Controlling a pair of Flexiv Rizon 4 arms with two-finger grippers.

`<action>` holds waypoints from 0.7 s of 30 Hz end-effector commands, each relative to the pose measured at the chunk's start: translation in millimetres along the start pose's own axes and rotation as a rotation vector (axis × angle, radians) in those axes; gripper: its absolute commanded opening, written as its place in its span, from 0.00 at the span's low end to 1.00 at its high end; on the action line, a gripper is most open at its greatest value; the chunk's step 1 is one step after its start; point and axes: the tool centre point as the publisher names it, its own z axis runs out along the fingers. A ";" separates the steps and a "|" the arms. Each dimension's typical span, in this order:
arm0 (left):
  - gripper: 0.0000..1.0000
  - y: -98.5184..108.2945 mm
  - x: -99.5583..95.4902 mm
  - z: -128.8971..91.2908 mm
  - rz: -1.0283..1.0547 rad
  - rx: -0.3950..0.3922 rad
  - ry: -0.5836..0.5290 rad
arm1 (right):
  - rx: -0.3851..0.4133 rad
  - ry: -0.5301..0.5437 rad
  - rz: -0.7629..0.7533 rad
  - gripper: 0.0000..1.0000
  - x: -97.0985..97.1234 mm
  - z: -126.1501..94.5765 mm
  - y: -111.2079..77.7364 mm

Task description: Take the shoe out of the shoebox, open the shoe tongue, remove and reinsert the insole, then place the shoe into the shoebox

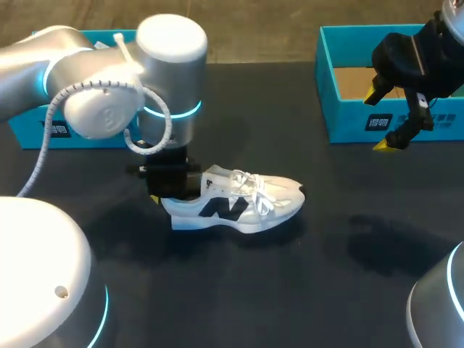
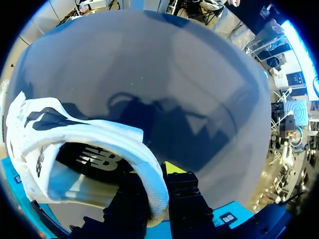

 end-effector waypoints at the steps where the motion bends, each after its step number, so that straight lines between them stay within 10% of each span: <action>1: 0.00 0.7 -9.9 8.3 -0.003 0.009 0.042 | 0.003 0.005 0.001 1.00 -2.4 0.7 1.5; 21: 0.00 -7.8 -14.2 29.3 -0.003 0.048 0.078 | 0.003 0.005 0.001 1.00 -2.4 0.7 1.5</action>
